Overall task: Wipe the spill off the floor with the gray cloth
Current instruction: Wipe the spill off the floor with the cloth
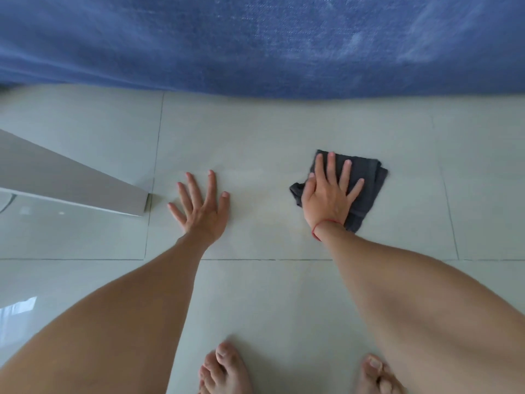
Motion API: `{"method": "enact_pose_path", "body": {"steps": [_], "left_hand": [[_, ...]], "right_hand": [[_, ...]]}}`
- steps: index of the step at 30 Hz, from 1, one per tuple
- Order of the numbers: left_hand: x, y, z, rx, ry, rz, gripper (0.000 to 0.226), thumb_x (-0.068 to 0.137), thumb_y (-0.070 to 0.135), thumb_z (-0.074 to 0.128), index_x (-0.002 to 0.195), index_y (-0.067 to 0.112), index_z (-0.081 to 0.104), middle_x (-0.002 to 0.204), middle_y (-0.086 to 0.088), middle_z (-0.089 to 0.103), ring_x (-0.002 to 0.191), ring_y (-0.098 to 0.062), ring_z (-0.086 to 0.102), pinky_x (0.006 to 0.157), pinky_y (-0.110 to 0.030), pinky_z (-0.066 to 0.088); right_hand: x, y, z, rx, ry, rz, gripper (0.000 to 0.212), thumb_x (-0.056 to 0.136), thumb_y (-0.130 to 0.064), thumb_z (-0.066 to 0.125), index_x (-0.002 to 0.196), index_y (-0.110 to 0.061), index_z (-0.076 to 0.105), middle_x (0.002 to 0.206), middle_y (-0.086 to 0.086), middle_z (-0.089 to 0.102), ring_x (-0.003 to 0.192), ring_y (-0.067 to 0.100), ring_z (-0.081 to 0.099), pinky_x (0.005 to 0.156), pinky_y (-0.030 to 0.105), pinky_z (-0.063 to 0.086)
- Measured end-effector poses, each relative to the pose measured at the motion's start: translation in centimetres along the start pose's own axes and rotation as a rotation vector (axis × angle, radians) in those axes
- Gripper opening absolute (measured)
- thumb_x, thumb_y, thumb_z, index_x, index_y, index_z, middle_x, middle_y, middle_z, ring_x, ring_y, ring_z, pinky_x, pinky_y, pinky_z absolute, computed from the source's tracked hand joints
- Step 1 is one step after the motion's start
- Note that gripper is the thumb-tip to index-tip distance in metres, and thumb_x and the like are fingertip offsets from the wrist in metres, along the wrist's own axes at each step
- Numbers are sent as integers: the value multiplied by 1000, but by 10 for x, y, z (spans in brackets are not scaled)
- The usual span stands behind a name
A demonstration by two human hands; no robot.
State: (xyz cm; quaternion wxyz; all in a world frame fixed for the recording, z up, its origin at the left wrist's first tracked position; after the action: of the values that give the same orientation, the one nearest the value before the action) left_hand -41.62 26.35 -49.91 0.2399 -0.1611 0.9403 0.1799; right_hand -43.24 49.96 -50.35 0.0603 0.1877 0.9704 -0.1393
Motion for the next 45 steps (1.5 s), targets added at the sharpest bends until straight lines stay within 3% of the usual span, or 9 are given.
{"method": "enact_pose_path", "body": {"steps": [8,12,17,24,28,33,35,39,45], "left_hand": [[8,-56,-20,21,126,-36,59,102,32,20,154,25,-7,162,-8,-14,150,-25,-13,120,-39,-8],[9,-60,-15,43,133,-27,59,102,33,18,154,25,-8,162,-5,-16,150,-23,-14,120,-39,-9],[4,-56,-21,28,82,-48,59,102,35,16,153,25,-12,161,-3,-20,149,-22,-17,121,-38,-11],[6,-56,-18,23,114,-48,59,102,34,16,153,25,-12,162,-3,-19,150,-22,-15,121,-38,-9],[7,-58,-17,29,116,-42,59,102,34,16,153,25,-12,162,-3,-19,150,-22,-15,120,-38,-9],[11,-60,-15,57,117,-50,60,101,36,15,153,25,-12,161,-3,-20,149,-22,-17,121,-38,-11],[11,-60,-14,59,103,-57,60,101,35,15,153,25,-13,161,-3,-21,149,-21,-19,121,-38,-11],[11,-59,-16,52,105,-58,60,101,36,16,153,26,-13,161,-2,-21,149,-21,-18,121,-39,-10],[6,-54,-21,41,88,-66,59,102,34,16,154,25,-11,162,-4,-18,150,-23,-15,121,-38,-8]], "right_hand": [[-44,-168,47,-33,-159,-617,51,97,-34,31,147,-32,33,158,-12,25,149,25,12,116,60,0],[-40,-163,50,-47,-169,-722,48,97,-36,30,144,-32,40,155,-12,34,146,20,23,118,52,8],[-9,-89,29,-22,-79,-458,48,99,-35,29,147,-31,34,157,-13,29,147,16,20,120,42,6],[5,-77,19,6,1,-44,50,101,-35,24,151,-32,21,161,-12,13,150,23,2,117,58,-2],[9,-135,34,-6,-35,-207,52,98,-35,30,149,-32,26,160,-12,18,149,26,8,114,63,-2],[-25,-191,49,-56,-133,-773,49,94,-35,38,143,-33,41,154,-12,34,147,24,22,116,61,7],[-32,-187,52,-79,-157,-852,47,97,-35,35,144,-33,39,155,-13,33,147,22,21,117,58,6],[-25,-172,48,-28,-137,-791,48,96,-35,30,141,-31,45,152,-11,39,144,19,29,119,47,11],[-5,-79,22,11,-78,-418,48,97,-36,31,144,-31,39,156,-12,32,146,16,23,118,43,10]]}}
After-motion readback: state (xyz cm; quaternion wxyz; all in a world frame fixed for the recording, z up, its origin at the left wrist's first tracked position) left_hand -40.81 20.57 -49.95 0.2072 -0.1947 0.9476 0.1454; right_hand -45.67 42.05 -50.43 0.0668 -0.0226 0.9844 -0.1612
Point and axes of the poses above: each hand's wrist, its own x-axis towards the middle knuckle, its own z-axis out of the palm, y = z × x, the point moved 3 cm from there along x, towards the middle knuckle
